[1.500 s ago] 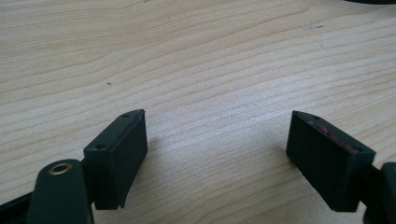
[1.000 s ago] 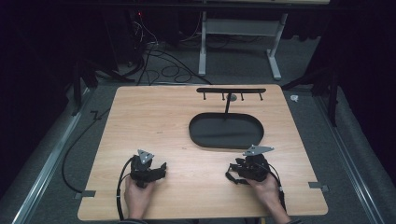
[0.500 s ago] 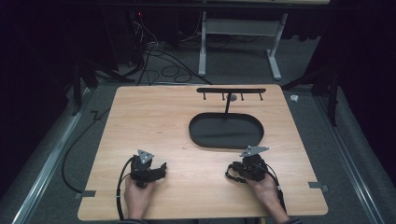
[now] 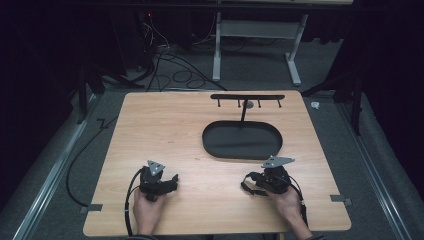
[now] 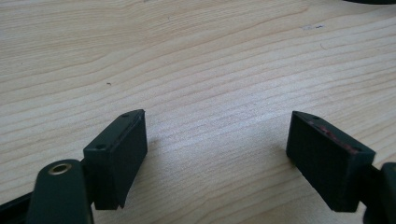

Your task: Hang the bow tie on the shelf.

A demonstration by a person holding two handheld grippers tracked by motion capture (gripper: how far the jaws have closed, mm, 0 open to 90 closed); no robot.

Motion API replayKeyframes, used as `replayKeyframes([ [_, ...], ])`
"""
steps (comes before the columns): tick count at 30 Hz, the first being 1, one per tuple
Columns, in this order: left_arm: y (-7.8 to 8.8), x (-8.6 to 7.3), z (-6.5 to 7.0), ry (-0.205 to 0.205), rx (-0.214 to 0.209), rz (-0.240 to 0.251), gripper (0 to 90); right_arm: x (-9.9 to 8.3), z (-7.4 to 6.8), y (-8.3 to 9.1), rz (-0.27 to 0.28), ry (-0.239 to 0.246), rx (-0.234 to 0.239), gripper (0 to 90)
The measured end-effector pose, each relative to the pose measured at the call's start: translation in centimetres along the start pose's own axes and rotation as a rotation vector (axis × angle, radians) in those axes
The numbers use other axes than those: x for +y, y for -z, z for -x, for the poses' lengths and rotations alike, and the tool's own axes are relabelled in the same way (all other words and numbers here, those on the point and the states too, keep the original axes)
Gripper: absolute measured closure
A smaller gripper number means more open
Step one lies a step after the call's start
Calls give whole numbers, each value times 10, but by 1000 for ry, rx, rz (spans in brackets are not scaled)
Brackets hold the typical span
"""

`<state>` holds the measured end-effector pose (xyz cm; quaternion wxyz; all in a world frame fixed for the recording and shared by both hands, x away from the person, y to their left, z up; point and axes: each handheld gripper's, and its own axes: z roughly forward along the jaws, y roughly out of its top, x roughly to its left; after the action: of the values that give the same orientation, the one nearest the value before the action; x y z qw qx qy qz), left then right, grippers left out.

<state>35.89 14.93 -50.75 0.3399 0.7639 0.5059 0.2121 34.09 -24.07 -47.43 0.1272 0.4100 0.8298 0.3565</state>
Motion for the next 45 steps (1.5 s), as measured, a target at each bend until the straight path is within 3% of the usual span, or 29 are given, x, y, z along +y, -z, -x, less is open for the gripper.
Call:
replayKeyframes([
  [28,0,0,0,0,0,0,208,27,9,53,170,5,-53,900],
  [45,0,0,0,0,0,0,207,43,18,66,209,4,-79,900],
])
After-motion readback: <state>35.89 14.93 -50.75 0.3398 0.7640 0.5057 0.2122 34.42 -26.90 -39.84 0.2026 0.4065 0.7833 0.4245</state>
